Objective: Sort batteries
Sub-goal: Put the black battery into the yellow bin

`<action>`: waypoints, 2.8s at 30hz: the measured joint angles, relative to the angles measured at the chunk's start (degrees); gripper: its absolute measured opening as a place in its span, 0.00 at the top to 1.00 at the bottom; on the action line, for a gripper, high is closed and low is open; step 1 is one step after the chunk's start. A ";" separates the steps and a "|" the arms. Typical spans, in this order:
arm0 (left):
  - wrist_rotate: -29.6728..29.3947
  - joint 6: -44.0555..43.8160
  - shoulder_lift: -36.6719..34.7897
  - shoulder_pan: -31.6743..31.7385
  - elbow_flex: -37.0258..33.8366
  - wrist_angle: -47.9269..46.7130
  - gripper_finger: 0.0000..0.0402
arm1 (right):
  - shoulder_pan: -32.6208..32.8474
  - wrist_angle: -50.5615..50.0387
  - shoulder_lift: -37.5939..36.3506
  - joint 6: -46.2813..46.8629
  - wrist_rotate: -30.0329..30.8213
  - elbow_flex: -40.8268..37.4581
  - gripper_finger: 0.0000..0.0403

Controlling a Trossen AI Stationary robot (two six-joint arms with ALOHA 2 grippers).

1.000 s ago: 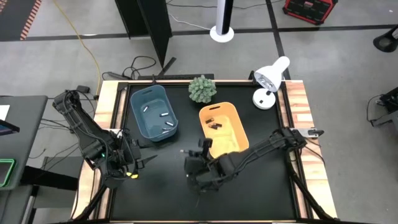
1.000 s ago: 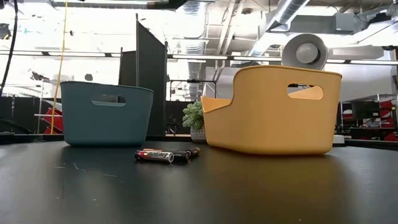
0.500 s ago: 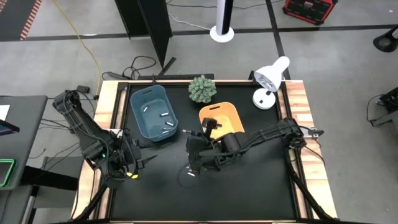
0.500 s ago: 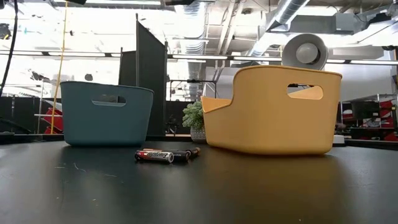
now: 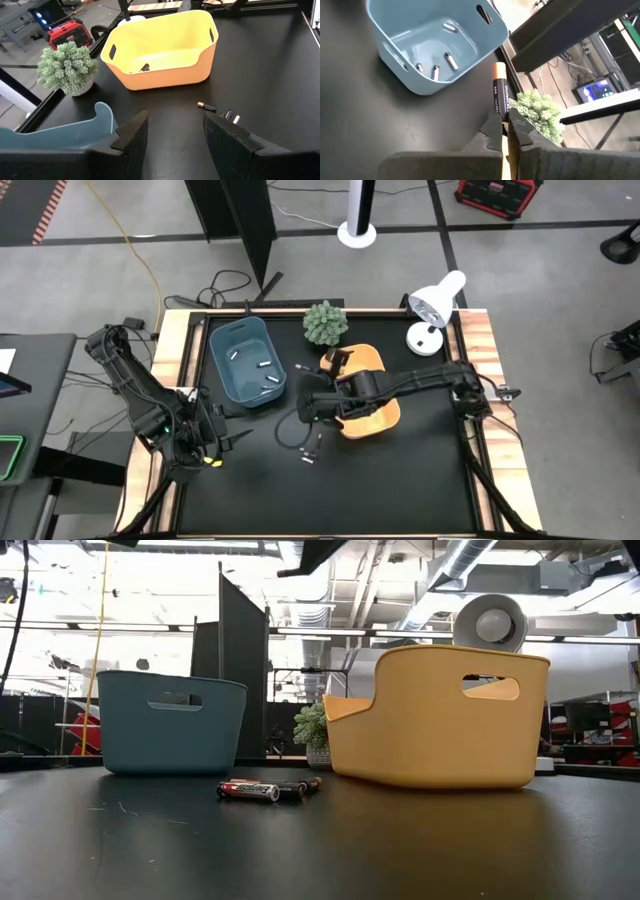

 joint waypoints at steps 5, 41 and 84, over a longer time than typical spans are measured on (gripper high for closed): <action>-0.02 -0.03 0.28 -0.69 0.00 0.08 0.54 | -1.91 -5.01 0.00 2.11 -1.02 0.00 0.98; -0.35 0.01 0.94 -0.48 0.07 1.03 0.54 | -0.50 24.01 -34.09 29.30 -8.06 -65.61 0.98; 11.98 29.15 8.34 23.29 0.07 17.79 0.54 | -14.80 39.58 -27.34 9.71 -26.20 -67.60 0.98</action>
